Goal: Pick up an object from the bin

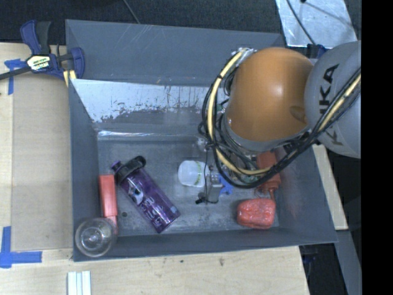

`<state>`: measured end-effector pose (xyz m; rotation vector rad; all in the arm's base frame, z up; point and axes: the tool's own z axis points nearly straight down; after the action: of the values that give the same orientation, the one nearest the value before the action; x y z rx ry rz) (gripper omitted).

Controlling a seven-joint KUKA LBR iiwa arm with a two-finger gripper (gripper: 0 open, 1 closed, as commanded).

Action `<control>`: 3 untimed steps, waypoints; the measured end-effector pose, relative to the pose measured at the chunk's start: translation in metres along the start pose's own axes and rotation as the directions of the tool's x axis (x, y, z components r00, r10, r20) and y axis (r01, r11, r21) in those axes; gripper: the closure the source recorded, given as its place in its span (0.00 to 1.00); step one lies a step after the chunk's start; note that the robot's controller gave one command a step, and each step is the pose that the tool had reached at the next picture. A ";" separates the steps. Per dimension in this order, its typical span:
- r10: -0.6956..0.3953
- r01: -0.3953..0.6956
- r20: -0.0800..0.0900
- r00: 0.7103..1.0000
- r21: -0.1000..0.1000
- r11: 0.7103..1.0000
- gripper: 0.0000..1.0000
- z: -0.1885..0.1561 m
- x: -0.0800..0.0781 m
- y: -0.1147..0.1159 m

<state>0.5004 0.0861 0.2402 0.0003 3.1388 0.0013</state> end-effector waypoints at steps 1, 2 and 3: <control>-0.039 0.039 0.001 0.999 0.000 0.999 0.00 0.023 -0.014 -0.028; -0.089 0.089 0.002 0.996 0.001 0.996 0.00 0.047 -0.035 -0.051; -0.072 0.072 0.001 0.997 0.001 0.997 0.00 0.085 -0.045 -0.062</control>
Offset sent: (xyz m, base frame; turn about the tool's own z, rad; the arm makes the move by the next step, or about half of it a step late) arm 0.0387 -0.0543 -0.0519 -0.0973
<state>0.5453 0.0240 0.1555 -0.1128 3.1354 0.0002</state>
